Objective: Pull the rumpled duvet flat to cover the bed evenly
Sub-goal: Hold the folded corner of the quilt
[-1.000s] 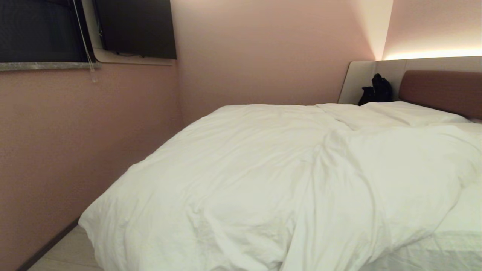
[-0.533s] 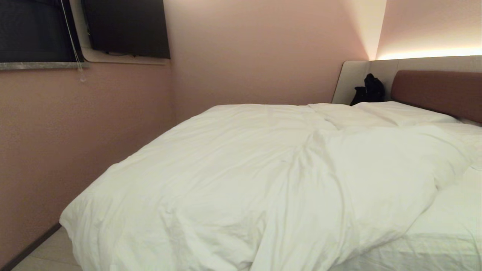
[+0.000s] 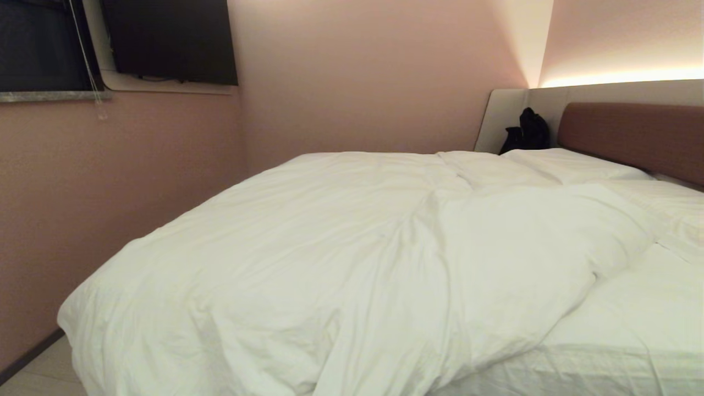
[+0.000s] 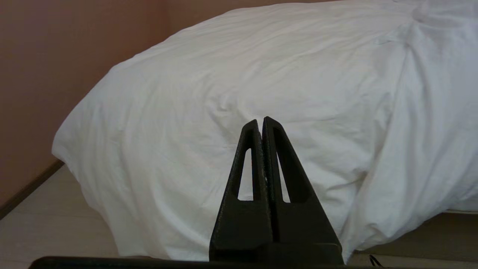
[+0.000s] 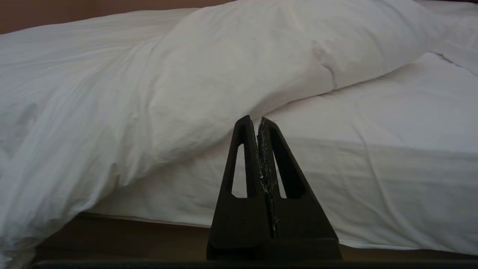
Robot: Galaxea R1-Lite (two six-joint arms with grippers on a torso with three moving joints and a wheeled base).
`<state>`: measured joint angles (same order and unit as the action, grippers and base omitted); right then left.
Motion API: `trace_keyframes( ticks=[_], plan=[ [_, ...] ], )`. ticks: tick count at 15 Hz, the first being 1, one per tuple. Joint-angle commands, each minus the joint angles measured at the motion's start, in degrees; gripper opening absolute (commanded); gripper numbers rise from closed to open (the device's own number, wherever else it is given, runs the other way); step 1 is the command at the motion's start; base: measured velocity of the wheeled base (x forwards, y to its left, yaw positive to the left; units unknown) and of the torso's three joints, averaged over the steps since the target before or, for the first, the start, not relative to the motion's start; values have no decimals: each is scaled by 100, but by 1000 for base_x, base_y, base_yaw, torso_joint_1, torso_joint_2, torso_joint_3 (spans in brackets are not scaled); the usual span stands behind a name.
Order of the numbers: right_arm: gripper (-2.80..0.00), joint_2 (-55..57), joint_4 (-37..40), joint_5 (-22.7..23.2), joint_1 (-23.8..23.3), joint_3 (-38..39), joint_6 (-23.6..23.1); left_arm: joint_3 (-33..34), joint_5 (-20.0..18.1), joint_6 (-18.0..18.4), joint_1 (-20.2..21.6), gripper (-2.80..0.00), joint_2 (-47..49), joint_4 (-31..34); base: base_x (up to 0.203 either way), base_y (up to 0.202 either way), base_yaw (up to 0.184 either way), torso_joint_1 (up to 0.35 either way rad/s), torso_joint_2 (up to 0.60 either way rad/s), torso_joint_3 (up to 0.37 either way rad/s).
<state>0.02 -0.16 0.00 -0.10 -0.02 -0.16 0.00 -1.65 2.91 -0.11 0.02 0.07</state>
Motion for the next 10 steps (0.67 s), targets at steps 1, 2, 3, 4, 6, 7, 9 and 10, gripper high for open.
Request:
trace_keyframes(
  ticks=[1, 2, 3, 4, 6, 7, 9, 10],
  plan=[
    [-280, -2, -2, 0, 1, 2, -2, 0, -2, 16, 2, -280, -2, 1, 0, -191, 1, 2, -2, 10],
    [-280, -2, -2, 0, 1, -4, -2, 0, 6, 29, 2, -280, -2, 10, 0, -196, 0, 2, -2, 2],
    [-280, -2, -2, 0, 1, -6, -2, 0, 6, 34, 2, -280, -2, 5, 0, -199, -4, 7, 2, 15],
    [-280, 6, -2, 0, 1, 2, -2, 0, 6, 27, 2, -280, -2, 1, 0, -194, -1, 2, -2, 2],
    [-280, 6, -2, 0, 1, 2, -2, 0, 6, 34, 2, -280, -2, 1, 0, -193, -1, 7, 2, 2],
    [-280, -2, -2, 0, 1, -6, -2, 0, 6, 34, 2, -280, -2, 1, 0, -187, 1, 2, -2, 6],
    [-280, -2, -2, 0, 1, 2, -2, 0, 6, 34, 2, -280, -2, 1, 0, -193, -2, 1, 0, 0],
    [-280, -2, -2, 0, 1, -6, -2, 0, -1, 34, 2, -280, -2, 3, 0, -193, 1, -1, 6, 5]
  ],
)
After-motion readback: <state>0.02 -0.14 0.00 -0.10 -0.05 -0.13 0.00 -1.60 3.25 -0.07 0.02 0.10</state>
